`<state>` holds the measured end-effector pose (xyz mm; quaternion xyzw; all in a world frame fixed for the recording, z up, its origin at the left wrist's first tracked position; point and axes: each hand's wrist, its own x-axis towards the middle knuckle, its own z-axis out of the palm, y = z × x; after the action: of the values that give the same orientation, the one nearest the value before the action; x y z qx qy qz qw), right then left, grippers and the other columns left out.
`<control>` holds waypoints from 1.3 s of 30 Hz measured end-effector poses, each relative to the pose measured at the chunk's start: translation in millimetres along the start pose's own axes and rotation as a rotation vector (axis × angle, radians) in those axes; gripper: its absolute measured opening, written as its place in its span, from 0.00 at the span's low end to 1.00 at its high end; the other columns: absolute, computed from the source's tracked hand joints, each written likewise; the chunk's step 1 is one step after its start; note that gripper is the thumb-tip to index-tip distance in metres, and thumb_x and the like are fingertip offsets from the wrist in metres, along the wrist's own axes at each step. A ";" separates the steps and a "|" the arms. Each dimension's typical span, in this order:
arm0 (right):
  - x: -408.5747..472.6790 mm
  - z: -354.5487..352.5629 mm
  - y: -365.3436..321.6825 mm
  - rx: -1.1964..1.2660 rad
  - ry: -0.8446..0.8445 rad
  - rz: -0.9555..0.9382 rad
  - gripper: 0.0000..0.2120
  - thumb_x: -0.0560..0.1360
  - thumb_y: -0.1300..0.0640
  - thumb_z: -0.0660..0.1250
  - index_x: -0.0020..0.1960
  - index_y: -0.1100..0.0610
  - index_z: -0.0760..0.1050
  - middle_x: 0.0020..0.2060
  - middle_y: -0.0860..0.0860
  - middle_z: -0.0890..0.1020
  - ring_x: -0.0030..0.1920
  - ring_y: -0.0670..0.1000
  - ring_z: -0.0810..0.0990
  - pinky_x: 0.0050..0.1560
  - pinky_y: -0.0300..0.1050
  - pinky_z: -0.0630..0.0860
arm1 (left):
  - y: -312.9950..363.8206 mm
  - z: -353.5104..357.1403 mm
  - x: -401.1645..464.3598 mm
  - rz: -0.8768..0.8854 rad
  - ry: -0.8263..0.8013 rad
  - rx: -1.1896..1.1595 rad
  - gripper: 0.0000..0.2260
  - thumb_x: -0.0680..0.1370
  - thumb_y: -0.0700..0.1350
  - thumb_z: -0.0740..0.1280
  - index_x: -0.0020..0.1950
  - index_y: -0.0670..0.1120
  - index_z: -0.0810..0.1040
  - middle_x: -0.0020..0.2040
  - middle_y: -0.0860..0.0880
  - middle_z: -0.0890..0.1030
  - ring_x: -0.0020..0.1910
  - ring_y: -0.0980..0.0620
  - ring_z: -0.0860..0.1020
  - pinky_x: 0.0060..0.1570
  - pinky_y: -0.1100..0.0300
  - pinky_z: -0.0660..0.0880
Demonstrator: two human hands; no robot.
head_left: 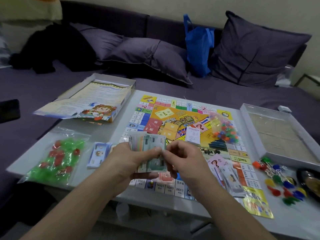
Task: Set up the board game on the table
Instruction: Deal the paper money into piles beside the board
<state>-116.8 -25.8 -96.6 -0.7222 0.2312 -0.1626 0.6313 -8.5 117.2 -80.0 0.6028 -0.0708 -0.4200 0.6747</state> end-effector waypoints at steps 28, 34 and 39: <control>27.6 9.3 21.0 -0.248 0.196 0.209 0.07 0.77 0.57 0.77 0.47 0.55 0.79 0.43 0.54 0.86 0.40 0.53 0.87 0.35 0.50 0.83 | 12.3 -32.3 8.1 0.057 0.266 -0.046 0.08 0.83 0.38 0.68 0.60 0.36 0.78 0.48 0.38 0.88 0.47 0.40 0.88 0.40 0.44 0.86; 22.2 39.5 34.1 -0.464 0.135 0.187 0.14 0.78 0.55 0.74 0.54 0.47 0.69 0.43 0.51 0.82 0.41 0.50 0.84 0.36 0.52 0.84 | 16.7 -34.7 5.9 0.041 0.201 -0.095 0.09 0.81 0.39 0.70 0.59 0.35 0.79 0.49 0.36 0.87 0.50 0.40 0.88 0.45 0.44 0.85; 12.7 45.1 28.3 -0.961 0.119 -0.016 0.16 0.80 0.48 0.69 0.59 0.48 0.63 0.39 0.47 0.76 0.42 0.52 0.79 0.35 0.49 0.71 | 20.0 -36.2 6.2 0.007 0.131 -0.178 0.10 0.84 0.36 0.63 0.64 0.34 0.73 0.51 0.33 0.86 0.51 0.37 0.87 0.47 0.41 0.84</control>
<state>-86.1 2.5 -132.0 -0.9233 0.3102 -0.0833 0.2108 26.9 138.9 -74.6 0.5663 0.0091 -0.3821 0.7302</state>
